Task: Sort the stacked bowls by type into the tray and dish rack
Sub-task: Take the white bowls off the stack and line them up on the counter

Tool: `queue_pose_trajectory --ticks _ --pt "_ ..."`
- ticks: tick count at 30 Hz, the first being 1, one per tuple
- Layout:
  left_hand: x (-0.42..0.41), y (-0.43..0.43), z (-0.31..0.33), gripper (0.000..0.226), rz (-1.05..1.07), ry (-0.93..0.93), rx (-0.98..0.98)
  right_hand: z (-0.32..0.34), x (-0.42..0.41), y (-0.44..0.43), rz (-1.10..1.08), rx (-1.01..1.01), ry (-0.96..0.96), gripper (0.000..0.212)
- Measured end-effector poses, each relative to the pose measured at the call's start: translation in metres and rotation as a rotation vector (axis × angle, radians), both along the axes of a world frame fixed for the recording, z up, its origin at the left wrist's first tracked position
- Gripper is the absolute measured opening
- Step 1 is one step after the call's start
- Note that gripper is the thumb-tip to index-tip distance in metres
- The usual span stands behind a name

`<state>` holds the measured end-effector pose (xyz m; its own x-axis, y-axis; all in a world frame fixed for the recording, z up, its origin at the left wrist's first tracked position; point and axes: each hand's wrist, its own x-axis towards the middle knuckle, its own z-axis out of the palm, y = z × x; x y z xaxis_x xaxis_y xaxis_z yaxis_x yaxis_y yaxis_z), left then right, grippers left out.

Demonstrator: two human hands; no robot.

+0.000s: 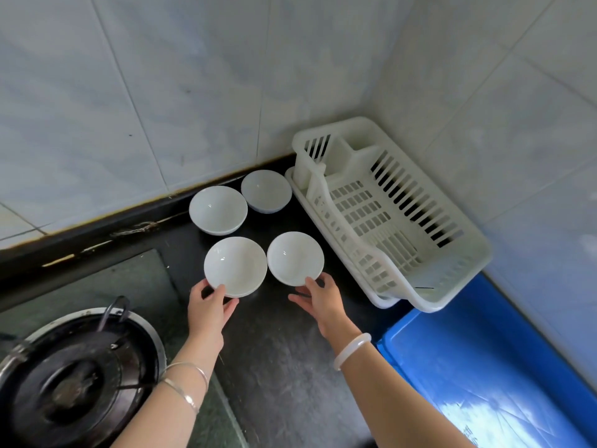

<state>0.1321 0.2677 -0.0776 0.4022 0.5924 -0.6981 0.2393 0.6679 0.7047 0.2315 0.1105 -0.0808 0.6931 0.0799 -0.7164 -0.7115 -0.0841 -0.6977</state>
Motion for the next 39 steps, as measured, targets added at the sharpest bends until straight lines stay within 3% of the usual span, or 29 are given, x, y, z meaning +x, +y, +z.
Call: queue_pose_trajectory --ticks 5,14,21,28,33,39 --pt "0.003 -0.003 0.004 0.040 0.062 -0.032 -0.024 0.001 0.003 0.011 -0.109 0.121 0.004 0.050" --pt "0.013 -0.002 0.008 0.038 0.115 -0.049 -0.045 0.004 0.028 0.035 -0.087 0.100 0.007 0.046" --pt "0.012 -0.003 0.004 0.021 0.138 -0.043 -0.035 0.007 0.036 0.044 -0.027 0.037 -0.001 0.045" --pt "0.011 -0.005 0.004 0.027 0.137 -0.036 0.004 0.014 0.031 0.041 0.074 0.010 0.011 0.045" --pt "0.003 -0.015 0.002 0.044 0.022 -0.031 0.164 0.025 0.024 0.029 0.141 -0.002 0.000 0.045" --pt "-0.020 -0.038 0.001 0.046 -0.222 0.024 0.324 0.045 -0.003 -0.022 0.199 -0.016 -0.118 0.035"
